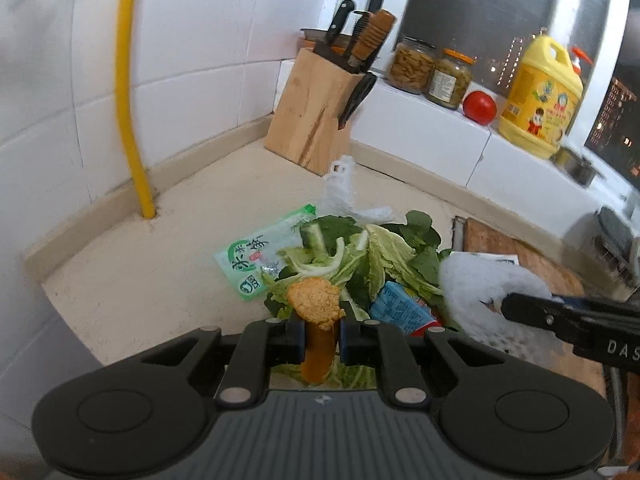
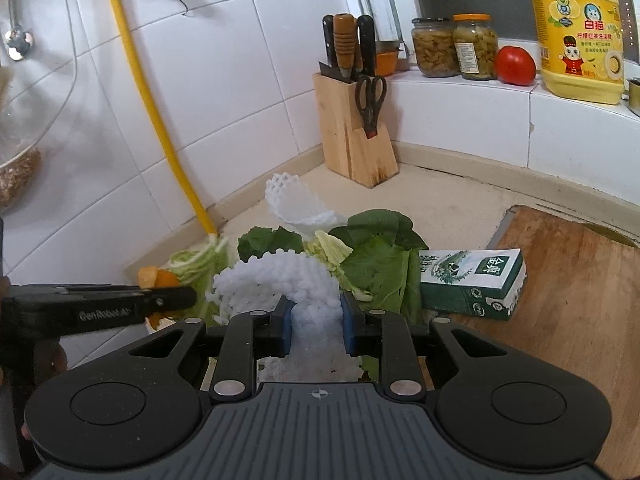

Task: Collect trash
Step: 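Close the left tool on the orange piece and lift it from the pile, then carry the orange piece and foam net down toward the trash bin with both tools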

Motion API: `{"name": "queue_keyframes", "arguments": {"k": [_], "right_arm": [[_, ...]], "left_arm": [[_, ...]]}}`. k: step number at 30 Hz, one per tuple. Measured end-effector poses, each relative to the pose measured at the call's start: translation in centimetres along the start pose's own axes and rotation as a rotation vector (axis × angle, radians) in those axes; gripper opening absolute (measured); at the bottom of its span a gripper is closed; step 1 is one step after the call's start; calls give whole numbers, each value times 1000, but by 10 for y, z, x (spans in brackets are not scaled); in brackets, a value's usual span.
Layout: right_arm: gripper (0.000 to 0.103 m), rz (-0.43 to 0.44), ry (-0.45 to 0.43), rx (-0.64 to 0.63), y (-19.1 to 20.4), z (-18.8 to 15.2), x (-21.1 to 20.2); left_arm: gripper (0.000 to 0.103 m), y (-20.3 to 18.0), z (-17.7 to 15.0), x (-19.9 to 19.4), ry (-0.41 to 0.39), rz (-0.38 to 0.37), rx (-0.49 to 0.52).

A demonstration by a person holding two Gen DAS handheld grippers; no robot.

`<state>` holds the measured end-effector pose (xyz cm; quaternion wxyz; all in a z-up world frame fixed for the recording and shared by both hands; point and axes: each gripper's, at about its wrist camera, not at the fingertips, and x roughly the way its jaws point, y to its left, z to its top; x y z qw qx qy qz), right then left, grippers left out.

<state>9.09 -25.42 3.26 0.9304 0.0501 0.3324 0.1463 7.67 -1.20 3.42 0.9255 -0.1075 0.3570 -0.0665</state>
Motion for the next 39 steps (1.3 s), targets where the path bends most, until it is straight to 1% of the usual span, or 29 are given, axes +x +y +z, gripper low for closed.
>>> {"name": "queue_keyframes", "arguments": {"k": [1, 4, 7, 10, 15, 17, 19, 22, 24, 26, 27, 28, 31, 32, 33, 34, 36, 39], "right_arm": [[30, -2, 1, 3, 0, -1, 0], [30, -3, 12, 14, -1, -5, 3], [30, 10, 27, 19, 0, -8, 8], [30, 29, 49, 17, 3, -11, 16], [30, 59, 86, 8, 9, -15, 27], [30, 73, 105, 2, 12, -17, 33], [30, 89, 125, -5, 15, -19, 38], [30, 110, 149, -17, 20, -23, 45], [30, 121, 158, -29, 23, -23, 49], [30, 128, 162, -41, 27, -22, 52], [30, 130, 164, -44, 28, -22, 53], [30, 132, 165, -49, 29, -21, 54], [30, 139, 166, -57, 33, -20, 55], [30, 142, 167, -59, 33, -20, 55], [30, 143, 171, -61, 34, -21, 55], [30, 144, 177, -64, 35, -22, 56], [30, 138, 188, -68, 36, -24, 59], [30, 126, 200, -68, 36, -28, 61]], "left_arm": [[11, 4, -1, 4, 10, 0, -11], [11, 9, -8, 18, 35, 60, -4], [12, 15, -15, 25, 62, 62, -12], [18, 22, -22, 30, 68, 74, -15], [20, 39, -34, 42, 122, 90, -78], [25, 45, -41, 41, 134, 93, -102], [36, 50, -46, 40, 140, 105, -116], [35, 52, -52, 34, 120, 146, -115], [32, 51, -54, 28, 104, 169, -102], [24, 53, -54, 26, 106, 156, -109], [19, 54, -54, 25, 113, 151, -114], [17, 54, -56, 26, 125, 157, -113], [18, 57, -63, 26, 134, 169, -114], [18, 58, -65, 25, 132, 173, -120], [22, 58, -67, 25, 130, 178, -121], [30, 58, -68, 24, 125, 182, -117], [38, 56, -71, 26, 124, 195, -107], [38, 55, -79, 33, 122, 222, -83]]}}
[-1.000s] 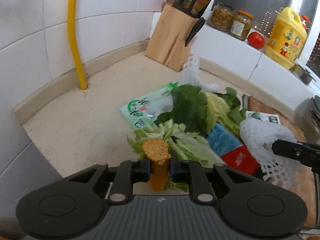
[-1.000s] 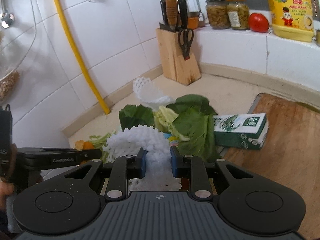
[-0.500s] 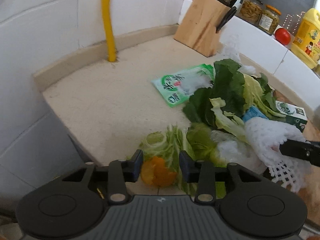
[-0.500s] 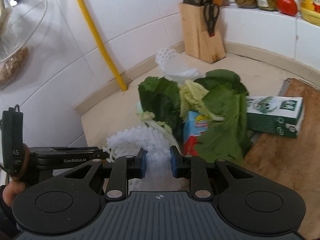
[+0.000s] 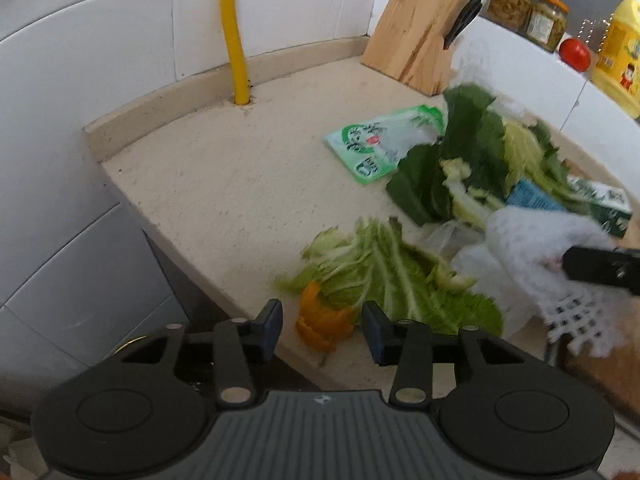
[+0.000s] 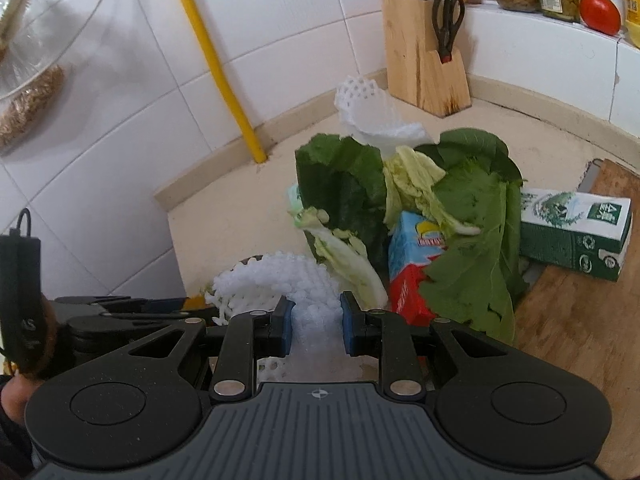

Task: Collect trash
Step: 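Carry the orange piece and foam net down toward the trash bin with both tools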

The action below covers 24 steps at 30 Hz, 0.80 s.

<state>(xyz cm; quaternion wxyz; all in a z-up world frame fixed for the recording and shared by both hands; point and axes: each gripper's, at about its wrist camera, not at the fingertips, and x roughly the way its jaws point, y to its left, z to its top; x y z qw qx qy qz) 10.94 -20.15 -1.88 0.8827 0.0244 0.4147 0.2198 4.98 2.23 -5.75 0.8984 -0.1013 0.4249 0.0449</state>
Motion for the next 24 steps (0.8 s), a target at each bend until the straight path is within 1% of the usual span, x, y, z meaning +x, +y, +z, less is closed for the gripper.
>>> {"name": "queue_keyframes", "arguments": {"k": [3, 4, 5, 7, 9, 11, 16, 21, 24], "right_arm": [[30, -7, 2, 3, -1, -3, 0], [30, -9, 3, 6, -1, -3, 0], [30, -9, 4, 9, -1, -4, 0], [30, -8, 5, 14, -2, -5, 0], [30, -8, -5, 12, -1, -5, -2], [30, -6, -19, 10, 0, -4, -7], [30, -4, -41, 13, 1, -2, -14], [29, -13, -53, 33, -2, 0, -16], [29, -18, -73, 32, -1, 1, -21]], "left_arm": [[32, -2, -10, 2, -45, 7, 28], [21, -4, -11, 1, -48, 3, 39], [18, -6, -11, 0, -44, -10, 38], [14, -8, -9, -1, -42, 2, 25], [12, -4, -8, -5, -33, -5, -17], [11, 1, -6, -10, -24, -24, -45], [10, 1, -1, -29, -66, -50, -55], [9, 12, 5, -37, -71, -103, -124], [9, 21, 7, -39, -85, -90, -155]]}}
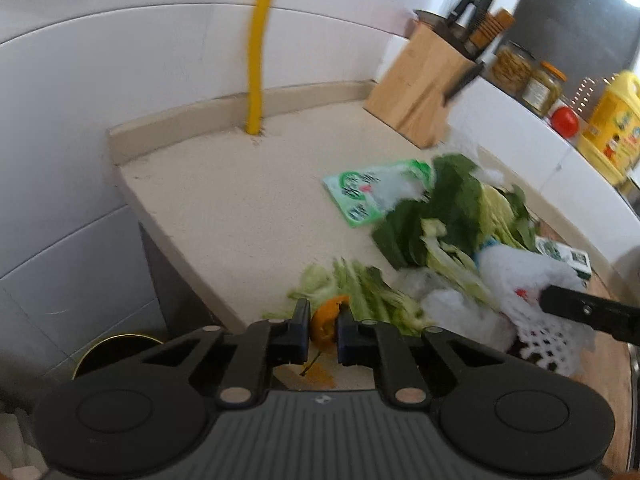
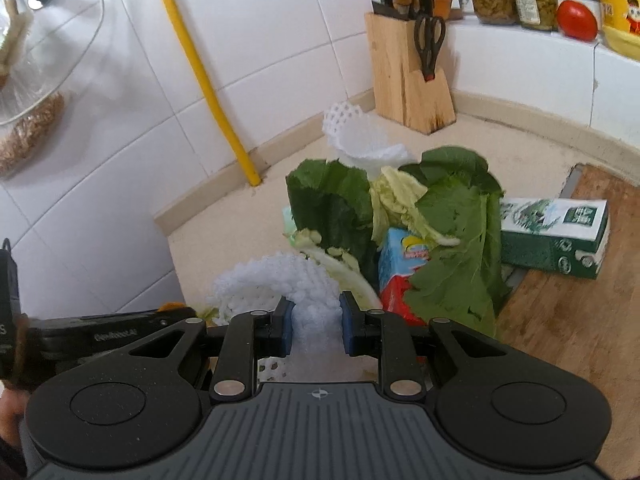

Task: Collect trash
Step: 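Carry the orange piece and foam net down toward the trash bin with both tools, then open the left tool over the bin while the right tool releases the foam net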

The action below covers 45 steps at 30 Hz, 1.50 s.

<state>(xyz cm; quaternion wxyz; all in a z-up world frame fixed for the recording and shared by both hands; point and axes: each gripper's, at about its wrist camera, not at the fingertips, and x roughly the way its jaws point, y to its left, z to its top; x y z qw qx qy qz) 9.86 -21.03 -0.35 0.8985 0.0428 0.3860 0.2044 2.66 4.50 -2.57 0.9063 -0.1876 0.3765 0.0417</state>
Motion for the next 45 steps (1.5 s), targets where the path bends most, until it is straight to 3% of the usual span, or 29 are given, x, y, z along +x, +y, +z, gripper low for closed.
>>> {"name": "queue_keyframes", "arguments": {"k": [4, 10, 23, 32, 45], "right_arm": [[29, 3, -4, 15, 1, 1, -1], [29, 48, -9, -11, 17, 3, 0], [29, 227, 64, -135, 92, 1, 39], [29, 307, 161, -215, 146, -15, 79], [33, 298, 312, -254, 186, -38, 147]], "left_arm": [[9, 13, 4, -4, -4, -12, -55], [9, 12, 4, -16, -43, 17, -31], [9, 60, -14, -50, -91, 176, -108], [9, 99, -35, -56, -63, 306, -163], [10, 142, -44, -30, 15, 405, -205]]}}
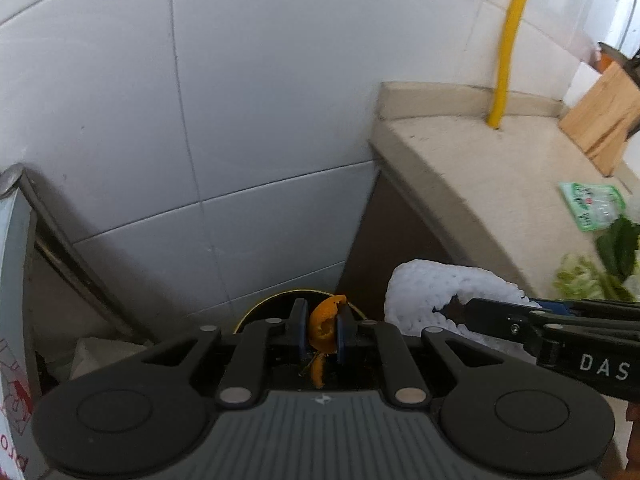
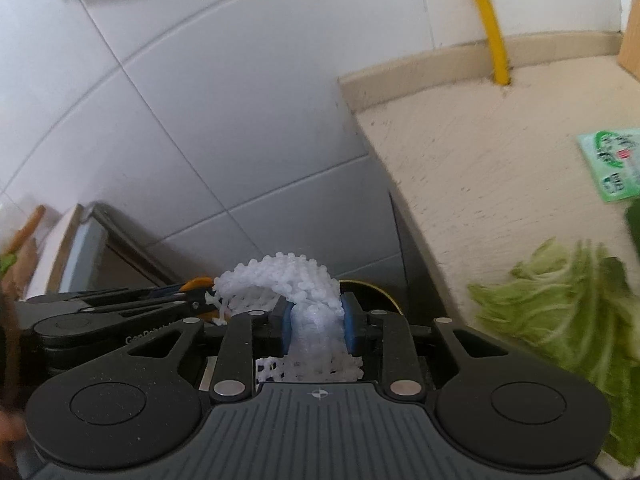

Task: Collect trash
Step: 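Open the left tool over the bin while the right tool releases the foam net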

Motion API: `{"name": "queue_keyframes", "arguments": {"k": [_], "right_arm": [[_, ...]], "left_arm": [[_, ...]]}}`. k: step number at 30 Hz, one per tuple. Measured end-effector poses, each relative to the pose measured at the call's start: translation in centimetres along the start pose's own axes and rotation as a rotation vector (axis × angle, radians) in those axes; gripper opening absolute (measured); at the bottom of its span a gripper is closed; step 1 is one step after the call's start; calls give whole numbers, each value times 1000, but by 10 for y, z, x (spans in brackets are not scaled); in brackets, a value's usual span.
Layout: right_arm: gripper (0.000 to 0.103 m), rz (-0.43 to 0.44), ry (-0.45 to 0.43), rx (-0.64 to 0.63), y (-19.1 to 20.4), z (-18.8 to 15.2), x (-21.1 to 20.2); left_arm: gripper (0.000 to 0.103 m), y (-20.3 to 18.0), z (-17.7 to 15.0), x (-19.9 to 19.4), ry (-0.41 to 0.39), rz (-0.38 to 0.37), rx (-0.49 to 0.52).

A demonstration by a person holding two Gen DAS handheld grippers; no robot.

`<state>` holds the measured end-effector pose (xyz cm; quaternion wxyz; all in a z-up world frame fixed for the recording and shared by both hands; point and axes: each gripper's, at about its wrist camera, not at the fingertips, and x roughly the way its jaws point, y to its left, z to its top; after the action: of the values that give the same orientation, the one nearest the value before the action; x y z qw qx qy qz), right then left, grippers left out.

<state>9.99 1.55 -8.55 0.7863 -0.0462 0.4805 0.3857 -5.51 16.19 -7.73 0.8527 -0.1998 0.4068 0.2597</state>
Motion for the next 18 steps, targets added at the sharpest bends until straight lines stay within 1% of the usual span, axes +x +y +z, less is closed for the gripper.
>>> {"name": "queue_keyframes", "arguments": {"k": [1, 2, 3, 5, 8, 9, 10, 13, 17, 18], "right_arm": [[33, 2, 11, 5, 0, 1, 6], [36, 1, 23, 12, -1, 1, 12], [37, 1, 27, 18, -2, 2, 16], [38, -3, 34, 22, -2, 3, 25], [43, 10, 58, 20, -1, 4, 39], [46, 10, 69, 22, 0, 5, 44], [46, 3, 74, 20, 1, 4, 47], [46, -8, 87, 26, 2, 3, 56], [47, -12, 97, 28, 4, 1, 65], [48, -14, 101, 28, 4, 1, 68]], "left_arm": [[12, 1, 0, 3, 8, 6, 4], [13, 2, -1, 5, 14, 12, 4], [14, 3, 0, 9, 22, 19, 4], [16, 5, 0, 13, 31, 26, 4], [24, 7, 0, 19, 44, 37, 3], [30, 8, 1, 22, 47, 39, 4], [34, 8, 1, 23, 49, 45, 7], [35, 9, 1, 24, 46, 65, 19], [36, 11, 1, 23, 47, 65, 3], [36, 12, 1, 22, 45, 67, -1]]}}
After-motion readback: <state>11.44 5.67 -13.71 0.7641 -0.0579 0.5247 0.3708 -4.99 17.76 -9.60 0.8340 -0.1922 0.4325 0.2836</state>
